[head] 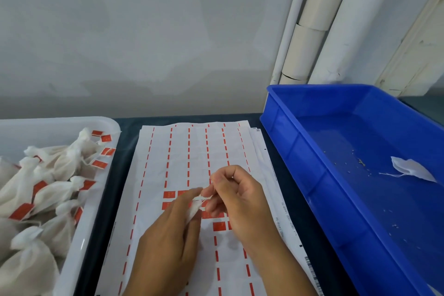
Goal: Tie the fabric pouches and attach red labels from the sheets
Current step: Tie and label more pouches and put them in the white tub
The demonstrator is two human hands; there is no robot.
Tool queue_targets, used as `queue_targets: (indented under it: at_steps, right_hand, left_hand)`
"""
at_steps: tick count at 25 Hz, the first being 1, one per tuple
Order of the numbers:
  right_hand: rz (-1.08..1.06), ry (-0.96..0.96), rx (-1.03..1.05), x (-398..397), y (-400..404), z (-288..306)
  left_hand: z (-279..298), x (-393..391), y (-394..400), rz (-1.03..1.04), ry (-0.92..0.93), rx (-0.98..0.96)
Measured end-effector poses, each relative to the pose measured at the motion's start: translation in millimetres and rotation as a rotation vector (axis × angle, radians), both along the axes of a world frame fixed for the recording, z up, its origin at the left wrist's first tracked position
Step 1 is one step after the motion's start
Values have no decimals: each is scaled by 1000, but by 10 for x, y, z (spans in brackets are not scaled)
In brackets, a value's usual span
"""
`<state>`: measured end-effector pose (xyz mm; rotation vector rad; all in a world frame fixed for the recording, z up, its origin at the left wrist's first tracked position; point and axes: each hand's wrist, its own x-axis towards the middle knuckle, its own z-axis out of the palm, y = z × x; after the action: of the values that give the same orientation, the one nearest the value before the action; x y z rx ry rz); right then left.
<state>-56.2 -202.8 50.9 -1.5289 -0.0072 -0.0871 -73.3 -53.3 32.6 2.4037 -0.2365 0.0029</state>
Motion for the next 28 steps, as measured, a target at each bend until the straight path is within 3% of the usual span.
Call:
queue_targets:
  at_steps: [3,8,12,13,15,18,25,28]
  right_hand:
    - [-9,6,82,8,-10,7]
    - [-12,0,127,-13,-20,73]
    - [-9,-67,100,-50,-41,135]
    - [-1,-83,63,-59,-44,149]
    - [38,-110,-1,-81,-25,162]
    - [141,-129,-47,-122,42,152]
    - [339,-103,-287,-157,160,27]
    - [340,-76,-389,-120,146,-28]
  left_hand:
    - [-1,-15,6,-12,-58,-61]
    - [-13,10,3,-16,-46,-4]
    - [-21,-28,-2,94,-138,-216]
    - [-29,-25,-8,117,-114,-309]
    - [-20,-14,-17,101,124,-522]
    - [-12,16,-12,52,432,-606]
    - [43,105,154,155,628,-1263]
    - [78,137,205,183,646,-1388]
